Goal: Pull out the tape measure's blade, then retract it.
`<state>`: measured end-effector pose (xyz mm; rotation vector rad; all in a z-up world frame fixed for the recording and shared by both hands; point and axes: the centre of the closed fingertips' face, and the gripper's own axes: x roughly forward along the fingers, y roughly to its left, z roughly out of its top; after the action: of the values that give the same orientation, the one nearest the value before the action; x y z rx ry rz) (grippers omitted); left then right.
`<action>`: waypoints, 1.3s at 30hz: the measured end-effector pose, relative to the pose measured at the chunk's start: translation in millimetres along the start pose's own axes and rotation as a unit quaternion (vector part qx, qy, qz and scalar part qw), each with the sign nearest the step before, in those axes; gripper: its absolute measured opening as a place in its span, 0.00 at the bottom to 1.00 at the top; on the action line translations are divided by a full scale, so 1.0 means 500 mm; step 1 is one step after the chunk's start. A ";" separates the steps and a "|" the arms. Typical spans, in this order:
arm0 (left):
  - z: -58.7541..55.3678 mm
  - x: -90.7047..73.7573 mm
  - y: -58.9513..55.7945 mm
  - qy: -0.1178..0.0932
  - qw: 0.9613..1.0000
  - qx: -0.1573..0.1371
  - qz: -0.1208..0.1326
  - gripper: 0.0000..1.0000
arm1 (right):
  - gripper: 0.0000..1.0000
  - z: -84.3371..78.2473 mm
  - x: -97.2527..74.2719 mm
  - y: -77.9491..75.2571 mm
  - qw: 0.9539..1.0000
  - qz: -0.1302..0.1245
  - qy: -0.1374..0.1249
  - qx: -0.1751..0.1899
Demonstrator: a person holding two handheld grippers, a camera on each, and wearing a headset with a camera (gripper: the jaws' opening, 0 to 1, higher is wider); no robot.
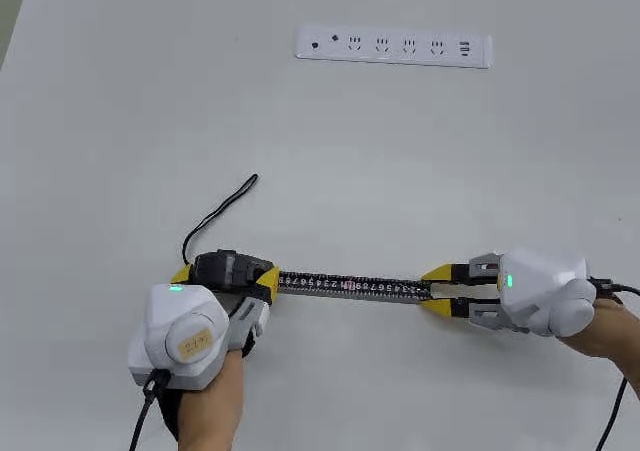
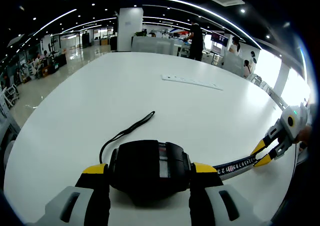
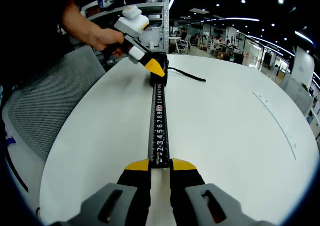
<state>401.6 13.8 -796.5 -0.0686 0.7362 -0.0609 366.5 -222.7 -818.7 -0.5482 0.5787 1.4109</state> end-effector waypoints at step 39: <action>0.000 0.001 0.002 0.003 1.000 -0.007 -0.003 0.61 | 0.12 0.044 0.048 -0.006 1.000 0.008 -0.012 -0.004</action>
<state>402.1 14.7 -797.1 -0.0836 0.7425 -0.0625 372.5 -190.5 -818.1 -0.5334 0.5598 1.4340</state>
